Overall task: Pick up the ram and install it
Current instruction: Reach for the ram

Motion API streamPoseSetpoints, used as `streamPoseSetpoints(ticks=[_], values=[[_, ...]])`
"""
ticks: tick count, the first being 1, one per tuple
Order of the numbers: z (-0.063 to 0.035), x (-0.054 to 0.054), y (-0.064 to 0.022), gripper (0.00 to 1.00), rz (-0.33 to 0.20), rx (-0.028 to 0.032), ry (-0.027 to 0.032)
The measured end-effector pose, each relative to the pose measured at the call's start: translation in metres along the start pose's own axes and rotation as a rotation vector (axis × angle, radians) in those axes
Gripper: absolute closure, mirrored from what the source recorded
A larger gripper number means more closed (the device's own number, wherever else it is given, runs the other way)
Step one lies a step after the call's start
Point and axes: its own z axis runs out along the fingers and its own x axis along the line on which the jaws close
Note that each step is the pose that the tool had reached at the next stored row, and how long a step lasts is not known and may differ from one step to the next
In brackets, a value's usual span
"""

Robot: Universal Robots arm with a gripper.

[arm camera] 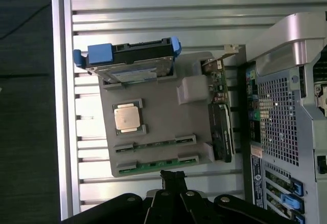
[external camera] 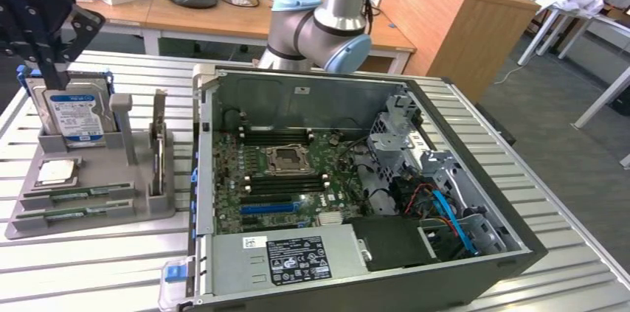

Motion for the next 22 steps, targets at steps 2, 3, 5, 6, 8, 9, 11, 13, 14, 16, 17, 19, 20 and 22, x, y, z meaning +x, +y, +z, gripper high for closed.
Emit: streamPoseSetpoints(ticks=[2,3,5,6,8,9,11,13,14,16,17,19,20,22], values=[[-0.0001,0.004,-0.0002,0.90,0.000,-0.0001,0.0000],[-0.0001,0.005,-0.0004,0.90,0.000,0.0000,0.0000],[-0.0002,0.009,-0.0007,0.90,0.000,-0.0001,0.0000],[-0.0003,0.011,-0.0008,0.90,0.000,-0.0001,-0.0001],[-0.0004,0.015,-0.0011,0.90,0.000,0.0001,0.0000],[-0.0005,0.017,-0.0013,0.90,0.000,0.0000,0.0000],[-0.0006,0.021,-0.0016,0.90,0.000,0.0000,-0.0001],[-0.0006,0.025,-0.0018,0.90,0.000,0.0000,-0.0001],[-0.0007,0.027,-0.0020,0.90,0.000,0.0000,-0.0001],[-0.0008,0.030,-0.0022,0.90,0.000,0.0001,-0.0001],[-0.0008,0.032,-0.0024,0.90,0.000,0.0000,0.0000],[-0.0010,0.035,-0.0026,0.90,0.000,0.0000,0.0000],[-0.0010,0.037,-0.0027,0.90,0.000,0.0000,-0.0001],[-0.0010,0.041,-0.0030,0.90,0.000,0.0000,-0.0001]])
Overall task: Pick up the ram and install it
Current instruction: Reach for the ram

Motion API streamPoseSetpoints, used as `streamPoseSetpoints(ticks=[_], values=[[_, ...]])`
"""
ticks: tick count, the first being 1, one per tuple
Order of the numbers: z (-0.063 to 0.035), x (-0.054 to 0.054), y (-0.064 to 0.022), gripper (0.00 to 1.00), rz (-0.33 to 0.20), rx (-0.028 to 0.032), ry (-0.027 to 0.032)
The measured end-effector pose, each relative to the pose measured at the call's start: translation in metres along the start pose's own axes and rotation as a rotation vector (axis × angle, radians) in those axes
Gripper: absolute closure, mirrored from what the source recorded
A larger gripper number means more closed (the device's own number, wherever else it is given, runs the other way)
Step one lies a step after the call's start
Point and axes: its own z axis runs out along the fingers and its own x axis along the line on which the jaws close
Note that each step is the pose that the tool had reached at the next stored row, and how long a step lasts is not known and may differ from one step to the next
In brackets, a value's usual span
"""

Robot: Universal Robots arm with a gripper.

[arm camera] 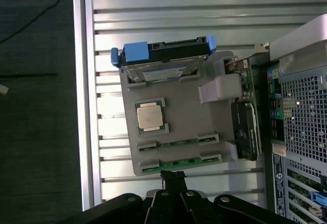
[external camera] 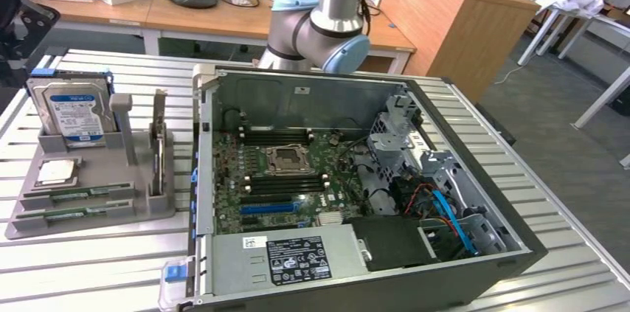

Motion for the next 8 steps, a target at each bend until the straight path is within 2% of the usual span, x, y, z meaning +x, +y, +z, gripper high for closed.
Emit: streamPoseSetpoints(ticks=[8], values=[[-0.0004,0.013,-0.0010,0.90,0.000,0.0001,0.0001]])
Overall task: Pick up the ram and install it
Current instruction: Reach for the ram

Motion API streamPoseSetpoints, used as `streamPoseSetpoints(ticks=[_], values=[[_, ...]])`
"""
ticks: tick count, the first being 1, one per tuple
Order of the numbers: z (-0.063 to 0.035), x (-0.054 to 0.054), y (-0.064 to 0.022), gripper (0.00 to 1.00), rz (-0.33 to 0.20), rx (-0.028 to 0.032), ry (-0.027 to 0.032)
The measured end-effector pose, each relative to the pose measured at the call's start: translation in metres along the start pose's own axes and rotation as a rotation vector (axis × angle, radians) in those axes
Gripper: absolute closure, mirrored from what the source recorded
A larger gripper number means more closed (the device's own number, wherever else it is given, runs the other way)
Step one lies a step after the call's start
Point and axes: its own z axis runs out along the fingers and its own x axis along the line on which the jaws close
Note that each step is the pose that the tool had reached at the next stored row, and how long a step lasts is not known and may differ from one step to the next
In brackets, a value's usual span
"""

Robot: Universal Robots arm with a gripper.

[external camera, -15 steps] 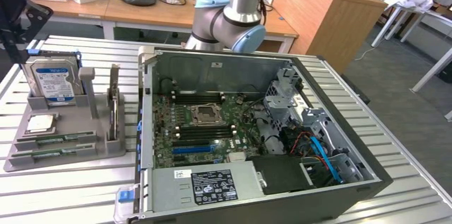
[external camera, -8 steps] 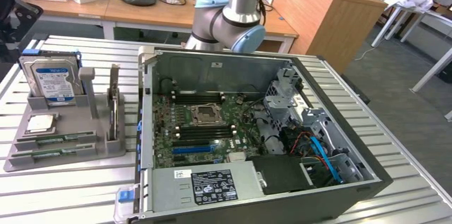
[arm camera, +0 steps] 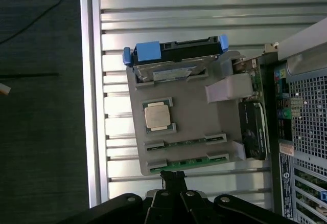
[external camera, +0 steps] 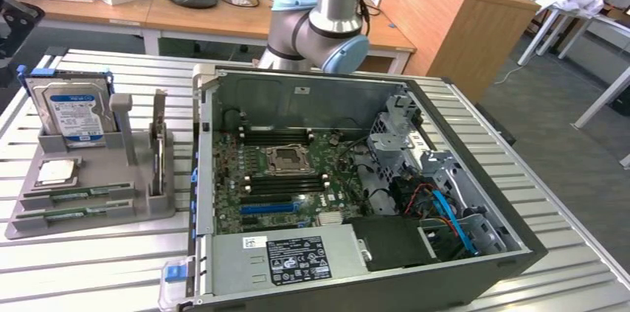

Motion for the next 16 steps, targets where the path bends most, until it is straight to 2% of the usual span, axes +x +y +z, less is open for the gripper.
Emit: streamPoseSetpoints(ticks=[16], values=[[-0.0006,0.023,-0.0017,0.90,0.000,0.0000,0.0000]])
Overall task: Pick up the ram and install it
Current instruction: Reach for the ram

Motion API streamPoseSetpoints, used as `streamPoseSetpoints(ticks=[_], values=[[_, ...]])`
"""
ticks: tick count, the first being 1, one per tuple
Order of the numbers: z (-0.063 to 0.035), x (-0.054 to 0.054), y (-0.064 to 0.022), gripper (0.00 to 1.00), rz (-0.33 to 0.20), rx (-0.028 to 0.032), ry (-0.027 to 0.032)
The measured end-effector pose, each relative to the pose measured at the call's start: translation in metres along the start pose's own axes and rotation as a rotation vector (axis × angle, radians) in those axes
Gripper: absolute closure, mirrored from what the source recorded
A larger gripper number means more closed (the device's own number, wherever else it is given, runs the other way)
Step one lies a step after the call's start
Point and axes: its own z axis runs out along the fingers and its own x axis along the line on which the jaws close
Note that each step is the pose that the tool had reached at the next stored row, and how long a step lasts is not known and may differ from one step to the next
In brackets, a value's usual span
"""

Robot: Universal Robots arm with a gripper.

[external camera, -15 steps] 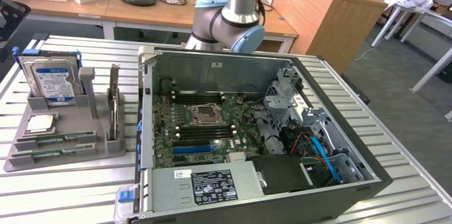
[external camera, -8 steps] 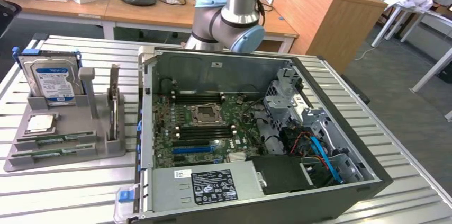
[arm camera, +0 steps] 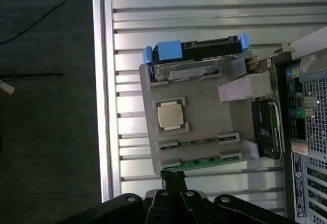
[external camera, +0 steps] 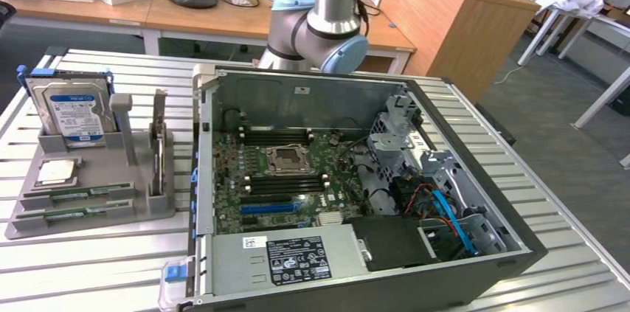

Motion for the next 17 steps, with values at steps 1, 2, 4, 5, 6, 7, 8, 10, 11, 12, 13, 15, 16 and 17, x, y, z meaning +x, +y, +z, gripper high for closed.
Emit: streamPoseSetpoints(ticks=[1,2,4,5,6,7,8,10,11,12,13,15,16,17], values=[[0.0000,0.001,-0.0001,0.90,0.000,-0.0001,-0.0001],[0.0000,0.003,-0.0002,0.90,0.000,0.0000,-0.0001],[-0.0001,0.006,-0.0004,0.90,0.000,0.0000,0.0000],[-0.0001,0.007,-0.0006,0.90,0.000,-0.0001,-0.0001],[-0.0002,0.009,-0.0007,0.90,0.000,0.0000,0.0000],[-0.0003,0.010,-0.0008,0.90,0.000,0.0000,0.0000],[-0.0003,0.012,-0.0009,0.90,0.000,0.0000,0.0000],[-0.0004,0.015,-0.0012,0.90,0.000,-0.0001,-0.0001],[-0.0004,0.017,-0.0013,0.90,0.000,0.0000,-0.0001],[-0.0005,0.019,-0.0015,0.90,0.000,0.0000,-0.0001],[-0.0005,0.021,-0.0016,0.90,0.000,0.0000,-0.0001],[-0.0006,0.023,-0.0017,0.90,0.000,-0.0001,0.0000],[-0.0006,0.023,-0.0017,0.90,0.000,0.0000,0.0000],[-0.0006,0.023,-0.0017,0.90,0.000,0.0000,0.0000]])
